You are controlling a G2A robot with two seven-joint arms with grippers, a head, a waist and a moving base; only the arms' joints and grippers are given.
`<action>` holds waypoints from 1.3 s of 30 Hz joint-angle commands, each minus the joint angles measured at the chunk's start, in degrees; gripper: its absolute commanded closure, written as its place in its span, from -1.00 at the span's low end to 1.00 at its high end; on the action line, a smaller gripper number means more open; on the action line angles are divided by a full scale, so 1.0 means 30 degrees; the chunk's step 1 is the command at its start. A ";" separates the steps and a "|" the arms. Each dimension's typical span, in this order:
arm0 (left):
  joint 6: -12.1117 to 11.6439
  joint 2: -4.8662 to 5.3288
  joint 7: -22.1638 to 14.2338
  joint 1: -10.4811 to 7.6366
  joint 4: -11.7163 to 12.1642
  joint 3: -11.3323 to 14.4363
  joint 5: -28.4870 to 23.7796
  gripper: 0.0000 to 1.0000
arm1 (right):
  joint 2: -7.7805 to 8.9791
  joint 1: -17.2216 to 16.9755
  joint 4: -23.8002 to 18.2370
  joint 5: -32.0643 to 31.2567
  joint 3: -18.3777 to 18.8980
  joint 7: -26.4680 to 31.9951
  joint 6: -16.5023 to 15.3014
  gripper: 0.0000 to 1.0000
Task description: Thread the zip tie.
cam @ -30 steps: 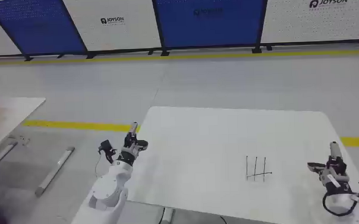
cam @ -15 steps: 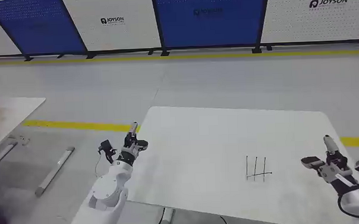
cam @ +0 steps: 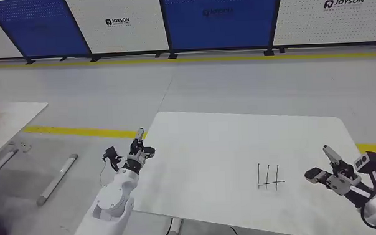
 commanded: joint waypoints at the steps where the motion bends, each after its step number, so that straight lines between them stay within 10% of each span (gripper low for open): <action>1: 0.0000 0.0000 0.0000 0.0000 0.0000 0.0000 0.0000 -1.00 | 0.0170 0.0823 0.1083 0.1487 -0.0161 0.3939 0.1443 -1.00; 10: 0.0000 0.0000 0.0000 0.0000 0.0000 0.0000 0.0000 -1.00 | 0.1113 0.3457 0.3850 -0.2835 -0.1611 1.0725 0.2177 -1.00; 24: 0.0000 0.0000 0.0000 0.0000 0.0000 0.0000 0.0000 -1.00 | 0.1413 0.3774 0.4635 -0.4438 -0.2279 1.1083 0.2177 -1.00; 29: 0.0000 0.0000 0.0000 0.0000 0.0000 0.0000 0.0000 -1.00 | 0.1594 0.3630 0.3956 -0.4539 -0.2235 1.1460 -0.1542 -1.00; 39: 0.0000 0.0000 0.0000 0.0000 0.0000 0.0000 0.0000 -1.00 | 0.2852 0.6511 0.6583 -0.5864 -0.5000 1.1460 -0.4350 -1.00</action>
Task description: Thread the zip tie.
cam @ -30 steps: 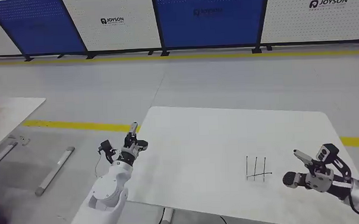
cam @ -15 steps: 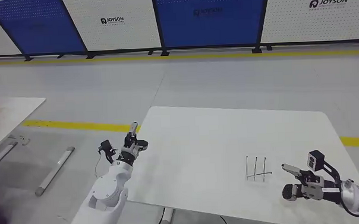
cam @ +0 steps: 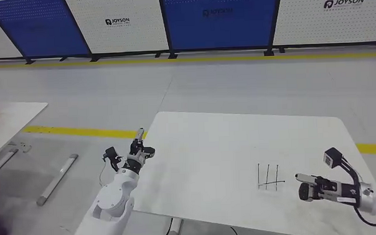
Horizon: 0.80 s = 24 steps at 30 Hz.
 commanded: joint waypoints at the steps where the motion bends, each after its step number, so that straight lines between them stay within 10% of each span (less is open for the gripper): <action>1: 0.0000 0.0000 0.0000 0.0000 0.0000 0.0000 0.0000 -1.00 | 0.0216 0.1293 0.1399 -0.0864 -0.1306 0.0001 -0.0231 -1.00; 7: 0.0000 0.0000 0.0000 0.0000 0.0000 0.0000 0.0000 -1.00 | 0.0070 0.3689 0.4558 -0.1100 -0.3833 0.0001 -0.1225 -1.00; 24: 0.0000 0.0000 0.0000 0.0000 0.0000 0.0000 0.0000 -1.00 | 0.0057 0.3508 0.4491 -0.1443 -0.4232 -0.0563 -0.1748 -1.00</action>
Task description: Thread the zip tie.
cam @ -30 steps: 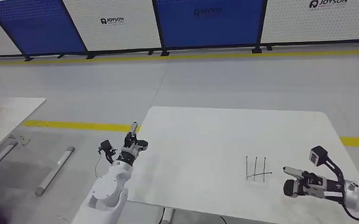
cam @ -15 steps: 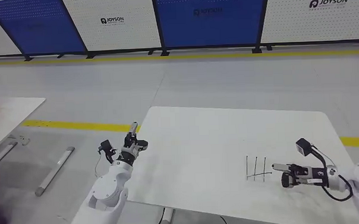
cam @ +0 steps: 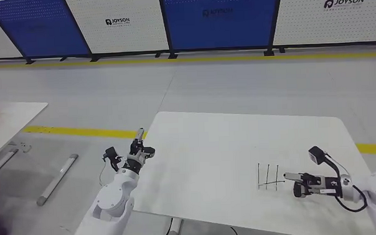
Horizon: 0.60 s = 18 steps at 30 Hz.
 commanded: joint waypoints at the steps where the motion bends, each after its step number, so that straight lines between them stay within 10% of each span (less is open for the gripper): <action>1: 0.0000 0.0000 0.0000 0.0000 0.0000 0.0000 0.0000 -1.00 | 0.0016 0.0067 0.0033 -0.0077 -0.0075 -0.0019 -0.0009 -1.00; 5: 0.0000 0.0000 0.0000 0.0000 0.0000 0.0000 0.0000 -1.00 | 0.0006 0.0347 0.0442 0.0106 -0.0295 0.0135 -0.0197 -0.96; 6: 0.0000 0.0000 0.0000 0.0000 0.0000 0.0000 0.0000 -1.00 | -0.0004 0.0419 0.0549 0.0135 -0.0364 0.0113 -0.0240 -0.40; 8: 0.0000 0.0000 0.0000 0.0000 0.0000 0.0000 0.0000 -1.00 | -0.0033 0.0576 0.0795 0.0135 -0.0565 0.0005 -0.0220 -0.10; 18: 0.0000 0.0000 0.0000 0.0000 0.0000 0.0000 0.0000 -1.00 | -0.0087 0.1203 0.2042 0.0202 -0.1152 -0.0141 -0.0035 0.00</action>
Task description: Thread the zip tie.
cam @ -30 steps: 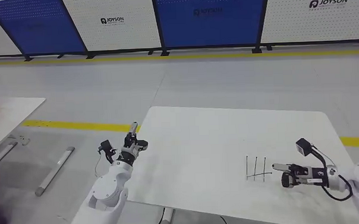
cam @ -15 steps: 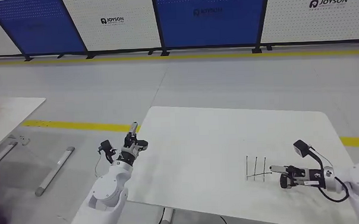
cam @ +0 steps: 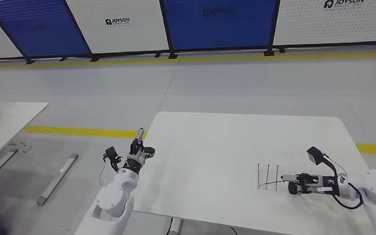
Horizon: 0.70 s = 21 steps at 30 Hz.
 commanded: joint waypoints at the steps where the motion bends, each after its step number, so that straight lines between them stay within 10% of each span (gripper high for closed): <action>1: 0.0000 0.0000 0.0000 0.0000 0.0000 0.0000 0.0000 -1.00 | 0.0010 0.0067 0.0136 0.0001 -0.0049 -0.0020 0.0056 -0.08; 21: 0.0000 0.0000 0.0000 0.0000 0.0000 0.0000 0.0000 -1.00 | -0.0088 0.0854 0.1431 -0.0157 -0.1062 -0.0389 0.0476 0.32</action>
